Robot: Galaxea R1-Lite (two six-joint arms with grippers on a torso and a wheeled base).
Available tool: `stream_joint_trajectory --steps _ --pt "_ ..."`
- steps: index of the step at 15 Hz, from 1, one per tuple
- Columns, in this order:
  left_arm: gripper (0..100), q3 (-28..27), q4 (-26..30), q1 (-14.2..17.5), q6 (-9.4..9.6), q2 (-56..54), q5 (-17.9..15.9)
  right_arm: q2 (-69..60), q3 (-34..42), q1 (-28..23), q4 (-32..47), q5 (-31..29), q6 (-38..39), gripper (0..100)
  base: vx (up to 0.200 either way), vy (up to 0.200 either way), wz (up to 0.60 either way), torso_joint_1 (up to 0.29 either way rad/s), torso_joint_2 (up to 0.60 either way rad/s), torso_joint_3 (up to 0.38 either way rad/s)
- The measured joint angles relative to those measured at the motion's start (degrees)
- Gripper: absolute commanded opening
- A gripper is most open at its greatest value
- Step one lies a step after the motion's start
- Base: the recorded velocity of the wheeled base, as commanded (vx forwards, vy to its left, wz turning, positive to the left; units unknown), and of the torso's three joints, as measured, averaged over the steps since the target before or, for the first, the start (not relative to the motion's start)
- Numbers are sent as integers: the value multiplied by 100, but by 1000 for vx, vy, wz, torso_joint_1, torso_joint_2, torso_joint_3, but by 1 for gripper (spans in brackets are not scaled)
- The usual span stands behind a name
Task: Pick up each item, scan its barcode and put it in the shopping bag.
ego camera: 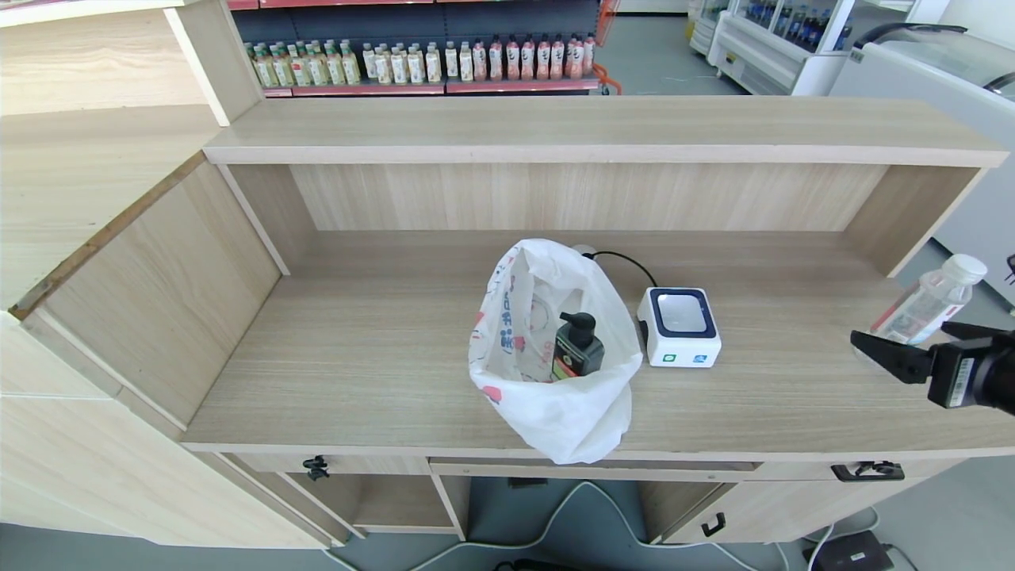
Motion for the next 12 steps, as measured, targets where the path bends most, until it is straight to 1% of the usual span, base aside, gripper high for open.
stream_joint_trajectory --steps 2,5,8,12 --pt "100 0 0 0 2 0 0 -257 256 -240 30 2 -7 100 0 0 0 0 0 0" --pt "100 0 -2 0 0 0 0 -450 355 -355 30 -1 -16 100 0 0 0 0 0 0" --pt "100 0 0 0 22 0 0 -502 341 -455 33 -6 -117 100 0 -200 0 -2 1 4" --pt "100 0 0 6 38 0 2 -406 391 -1072 35 -15 -325 100 0 -200 0 0 -1 4"
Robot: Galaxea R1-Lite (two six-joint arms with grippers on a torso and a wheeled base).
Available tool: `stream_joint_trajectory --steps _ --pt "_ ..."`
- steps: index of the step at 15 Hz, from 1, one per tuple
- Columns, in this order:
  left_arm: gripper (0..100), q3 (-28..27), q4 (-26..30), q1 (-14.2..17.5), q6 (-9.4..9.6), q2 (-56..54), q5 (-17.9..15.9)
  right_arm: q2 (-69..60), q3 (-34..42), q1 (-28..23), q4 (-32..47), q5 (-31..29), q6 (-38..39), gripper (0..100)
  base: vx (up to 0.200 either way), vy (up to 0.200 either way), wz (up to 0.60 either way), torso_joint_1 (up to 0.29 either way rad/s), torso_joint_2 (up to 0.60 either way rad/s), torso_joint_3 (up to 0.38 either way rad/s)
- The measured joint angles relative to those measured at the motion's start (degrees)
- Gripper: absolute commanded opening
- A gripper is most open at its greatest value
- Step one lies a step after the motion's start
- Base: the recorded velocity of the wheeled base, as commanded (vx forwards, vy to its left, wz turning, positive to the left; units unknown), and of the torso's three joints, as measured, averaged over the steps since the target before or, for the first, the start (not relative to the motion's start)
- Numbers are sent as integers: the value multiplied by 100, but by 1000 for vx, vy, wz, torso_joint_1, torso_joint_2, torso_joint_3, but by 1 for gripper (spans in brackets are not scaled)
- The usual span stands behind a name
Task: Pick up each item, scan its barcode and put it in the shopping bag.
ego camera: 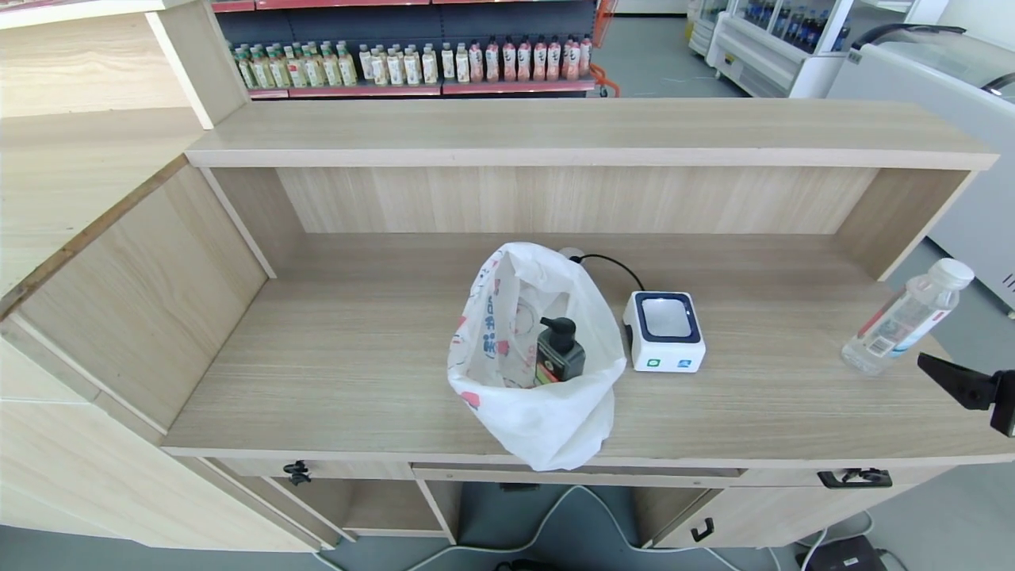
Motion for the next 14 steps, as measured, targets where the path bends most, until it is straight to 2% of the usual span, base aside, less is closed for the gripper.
stream_joint_trajectory --steps 5,9,14 --pt "100 0 -2 -6 -2 0 2 182 -44 -257 0 33 13 100 0 -200 0 0 -1 1" --pt "100 0 0 -6 -2 0 5 282 -168 44 -22 90 490 100 0 -200 0 0 2 0" --pt "100 0 -2 -5 -5 0 0 397 -16 105 -38 41 488 100 0 -200 0 1 4 4"
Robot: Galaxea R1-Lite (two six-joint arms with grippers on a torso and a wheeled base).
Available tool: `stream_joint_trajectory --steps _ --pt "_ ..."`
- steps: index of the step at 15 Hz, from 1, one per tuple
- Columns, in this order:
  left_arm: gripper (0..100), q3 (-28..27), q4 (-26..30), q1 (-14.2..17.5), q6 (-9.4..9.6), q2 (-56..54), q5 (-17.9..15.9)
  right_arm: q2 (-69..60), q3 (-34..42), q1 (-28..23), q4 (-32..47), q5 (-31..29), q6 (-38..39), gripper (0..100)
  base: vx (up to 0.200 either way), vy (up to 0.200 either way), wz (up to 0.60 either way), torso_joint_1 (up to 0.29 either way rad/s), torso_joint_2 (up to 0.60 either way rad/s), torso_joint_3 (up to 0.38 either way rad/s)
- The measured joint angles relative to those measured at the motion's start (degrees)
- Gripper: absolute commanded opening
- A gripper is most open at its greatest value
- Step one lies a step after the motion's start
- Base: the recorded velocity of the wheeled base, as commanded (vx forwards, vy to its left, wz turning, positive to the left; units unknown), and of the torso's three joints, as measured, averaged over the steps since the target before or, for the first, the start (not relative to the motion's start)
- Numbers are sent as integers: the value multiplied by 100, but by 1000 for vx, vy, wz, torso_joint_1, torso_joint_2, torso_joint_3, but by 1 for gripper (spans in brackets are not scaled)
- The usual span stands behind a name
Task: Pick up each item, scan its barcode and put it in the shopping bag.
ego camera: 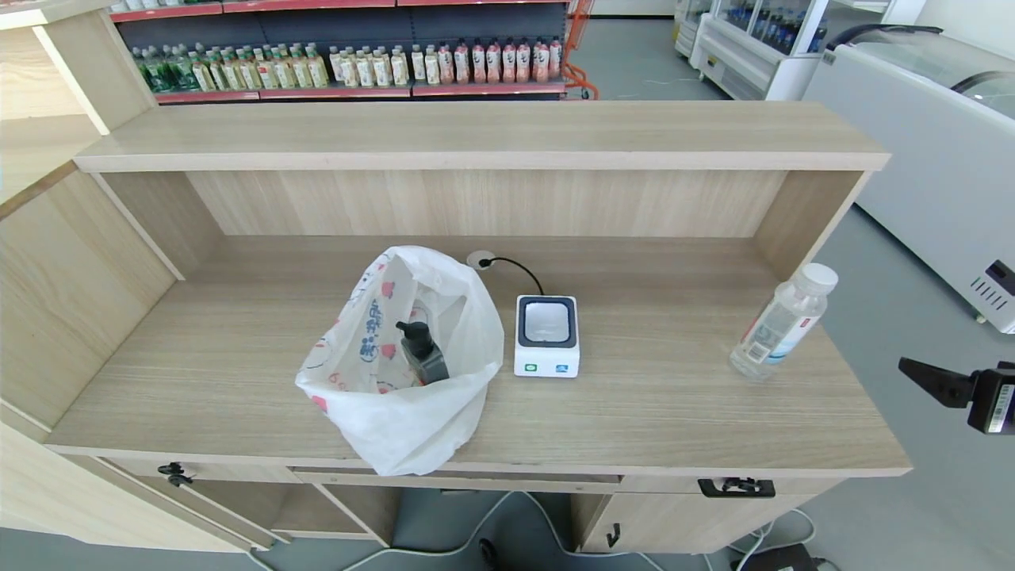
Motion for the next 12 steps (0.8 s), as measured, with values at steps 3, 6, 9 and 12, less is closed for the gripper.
stream_joint_trajectory --steps 3,6,9,12 --pt "100 0 0 -4 0 0 2 2 106 71 -5 18 -9 100 0 -200 0 1 6 1" --pt "100 0 0 -1 -22 0 0 -37 158 234 -5 30 -6 100 0 -133 0 2 5 0" --pt "100 0 0 2 -24 0 -2 -78 236 377 6 163 13 100 0 0 0 0 0 0" --pt "100 0 0 -4 -28 0 0 -26 263 592 -6 235 33 100 0 0 0 0 0 0"
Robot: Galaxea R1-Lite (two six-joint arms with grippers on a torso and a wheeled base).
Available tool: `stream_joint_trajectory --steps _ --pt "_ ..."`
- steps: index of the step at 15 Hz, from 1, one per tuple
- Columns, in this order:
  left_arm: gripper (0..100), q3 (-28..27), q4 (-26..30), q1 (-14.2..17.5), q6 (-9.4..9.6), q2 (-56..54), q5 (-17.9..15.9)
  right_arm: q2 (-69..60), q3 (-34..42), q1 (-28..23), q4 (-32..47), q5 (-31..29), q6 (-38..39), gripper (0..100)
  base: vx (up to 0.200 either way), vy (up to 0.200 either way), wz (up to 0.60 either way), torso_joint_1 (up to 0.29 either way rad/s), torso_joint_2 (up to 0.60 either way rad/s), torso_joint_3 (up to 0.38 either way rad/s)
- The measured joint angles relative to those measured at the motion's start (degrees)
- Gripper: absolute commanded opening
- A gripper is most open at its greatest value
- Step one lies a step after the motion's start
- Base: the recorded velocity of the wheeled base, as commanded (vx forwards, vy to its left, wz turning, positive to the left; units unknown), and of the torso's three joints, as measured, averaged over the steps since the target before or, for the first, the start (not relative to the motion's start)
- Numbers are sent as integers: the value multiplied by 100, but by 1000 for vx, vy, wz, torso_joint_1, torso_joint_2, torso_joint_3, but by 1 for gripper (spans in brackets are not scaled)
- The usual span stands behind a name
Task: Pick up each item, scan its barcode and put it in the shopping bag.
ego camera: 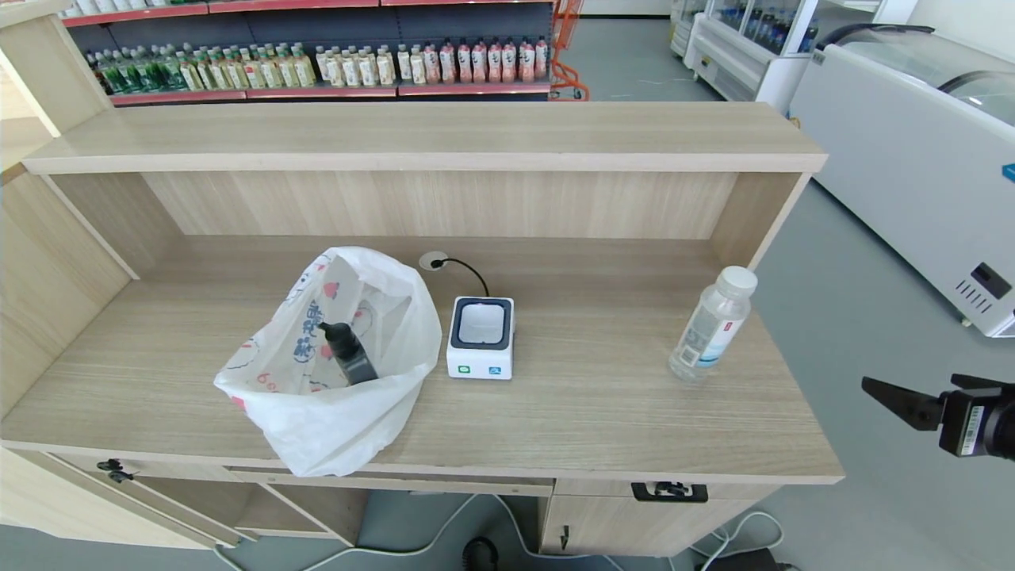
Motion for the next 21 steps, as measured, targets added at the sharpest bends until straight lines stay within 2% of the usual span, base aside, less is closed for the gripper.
stream_joint_trajectory --steps 4,12,18,21 --pt "100 0 0 2 1 0 -2 304 -27 564 -357 9 126 100 0 0 0 0 0 0" --pt "100 0 2 2 1 0 -4 2153 63 1179 -2978 -307 79 100 0 0 0 0 0 0" --pt "100 0 2 2 1 0 -4 2961 -99 1577 -3405 -354 93 100 0 0 0 0 0 0" --pt "100 0 2 2 1 0 -4 3178 -399 1774 -3449 -567 82 100 0 0 0 0 0 0"
